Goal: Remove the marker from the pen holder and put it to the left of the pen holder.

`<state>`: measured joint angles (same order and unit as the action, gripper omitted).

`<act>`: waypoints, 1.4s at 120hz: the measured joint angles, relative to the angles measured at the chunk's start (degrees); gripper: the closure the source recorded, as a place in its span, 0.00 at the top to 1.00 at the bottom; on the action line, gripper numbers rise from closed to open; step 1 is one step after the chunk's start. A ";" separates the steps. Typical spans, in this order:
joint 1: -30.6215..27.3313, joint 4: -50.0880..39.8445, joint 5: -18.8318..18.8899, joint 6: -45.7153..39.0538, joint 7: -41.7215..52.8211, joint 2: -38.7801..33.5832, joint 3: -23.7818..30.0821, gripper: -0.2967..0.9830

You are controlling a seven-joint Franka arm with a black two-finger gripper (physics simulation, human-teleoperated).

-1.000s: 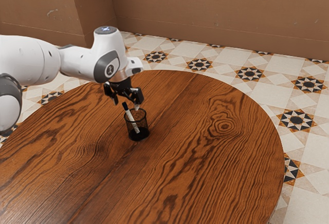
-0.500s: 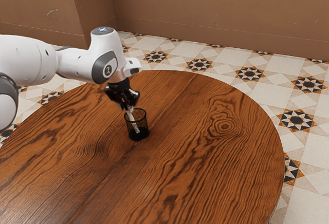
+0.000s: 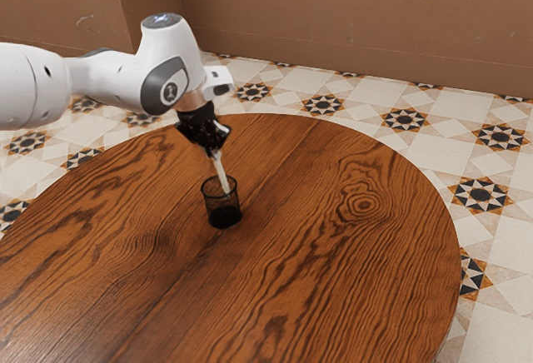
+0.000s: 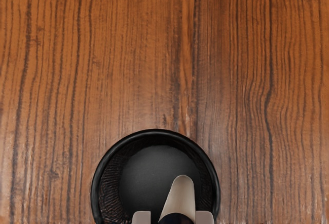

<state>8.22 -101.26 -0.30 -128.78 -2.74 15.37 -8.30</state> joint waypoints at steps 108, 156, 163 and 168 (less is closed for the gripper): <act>-8.08 4.10 3.96 -14.97 8.24 8.66 -2.31 0.16; -8.81 7.15 -0.19 -19.97 14.20 14.62 -1.98 0.16; -8.86 7.32 -0.34 -20.42 14.85 15.19 -1.97 0.16; -8.88 7.43 -0.60 -20.67 15.28 15.46 -1.94 0.16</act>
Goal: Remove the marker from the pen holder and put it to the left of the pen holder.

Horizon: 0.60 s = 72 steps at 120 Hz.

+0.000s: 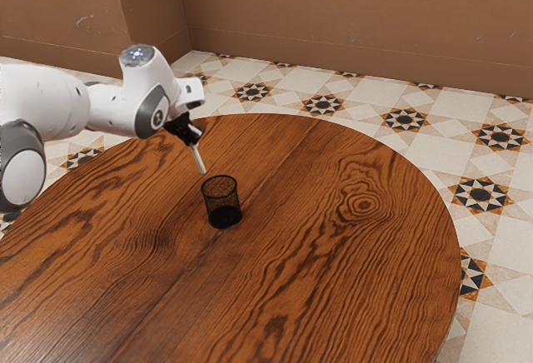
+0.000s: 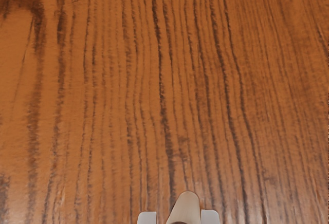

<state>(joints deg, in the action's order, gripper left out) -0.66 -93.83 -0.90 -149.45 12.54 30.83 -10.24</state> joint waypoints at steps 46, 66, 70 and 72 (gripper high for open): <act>0.59 -0.35 -2.29 -0.91 4.94 -1.03 0.40 0.56; 3.48 -12.74 -2.13 4.49 6.89 -25.60 -0.01 0.67; 3.81 -11.28 -1.76 8.96 7.22 -29.04 -0.12 0.69; 3.89 -9.80 -1.24 11.39 7.37 -30.15 -0.15 0.69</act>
<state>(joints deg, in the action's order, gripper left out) 3.23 -103.63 -2.14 -138.06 19.92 0.68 -10.39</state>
